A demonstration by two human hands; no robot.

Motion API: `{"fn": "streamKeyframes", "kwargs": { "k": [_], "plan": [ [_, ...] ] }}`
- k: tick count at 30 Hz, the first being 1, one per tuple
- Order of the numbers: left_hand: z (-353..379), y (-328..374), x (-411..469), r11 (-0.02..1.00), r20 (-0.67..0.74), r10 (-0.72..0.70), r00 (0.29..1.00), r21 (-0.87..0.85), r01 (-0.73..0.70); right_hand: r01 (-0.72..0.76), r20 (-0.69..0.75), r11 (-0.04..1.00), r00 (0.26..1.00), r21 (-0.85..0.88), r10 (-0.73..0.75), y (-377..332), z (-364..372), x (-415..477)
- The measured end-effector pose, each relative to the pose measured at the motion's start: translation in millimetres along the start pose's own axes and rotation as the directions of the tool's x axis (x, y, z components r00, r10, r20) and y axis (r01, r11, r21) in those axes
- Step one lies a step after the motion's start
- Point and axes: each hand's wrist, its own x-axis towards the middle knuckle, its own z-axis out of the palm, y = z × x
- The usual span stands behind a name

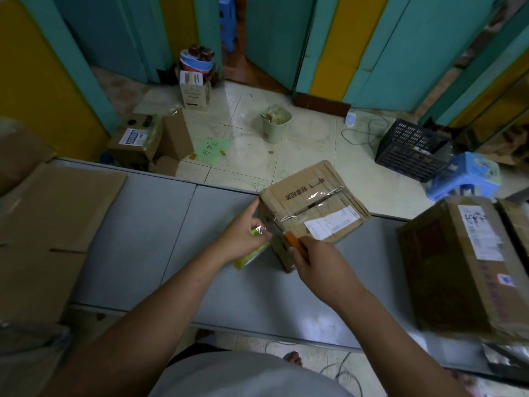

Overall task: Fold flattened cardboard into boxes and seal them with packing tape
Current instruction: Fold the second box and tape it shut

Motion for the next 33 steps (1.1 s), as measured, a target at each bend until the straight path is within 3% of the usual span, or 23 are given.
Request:
{"fn": "streamKeyframes", "kwargs": {
  "k": [7, 12, 16, 23, 26, 33],
  "plan": [
    [-0.7, 9.0, -4.3, 1.0, 0.009, 0.005, 1.0, -0.023, -0.005, -0.063, 0.086, 0.994, 0.994, -0.093, 0.071, -27.8, -12.2, 32.0],
    [-0.1, 10.7, -3.3, 1.0, 0.04, 0.006, 0.999, -0.007, -0.006, -0.142, 0.163, 0.988, 0.975, -0.066, 0.151, -35.8, -15.2, 49.5],
    [0.2, 12.2, -2.2, 1.0, 0.061, 0.016, 0.998, -0.015, -0.016, -0.131, 0.137, 0.991, 0.981, -0.038, 0.135, -28.8, -19.8, 37.9],
    [-9.2, 6.9, -2.4, 0.999, 0.082, -0.039, 0.996, 0.021, 0.037, -0.089, 0.124, 0.995, 0.988, -0.038, 0.093, 4.5, -8.0, -14.4],
    [-12.5, 7.2, -2.9, 0.999, 0.087, -0.04, 0.995, 0.008, 0.039, -0.144, 0.141, 0.99, 0.979, -0.014, 0.144, 27.7, 5.8, -40.5],
    [-14.2, 10.7, 2.1, 0.999, 0.084, -0.026, 0.996, 0.027, 0.024, -0.16, 0.045, 0.984, 0.986, -0.075, 0.163, 99.7, 60.4, -79.9]
  ]
}}
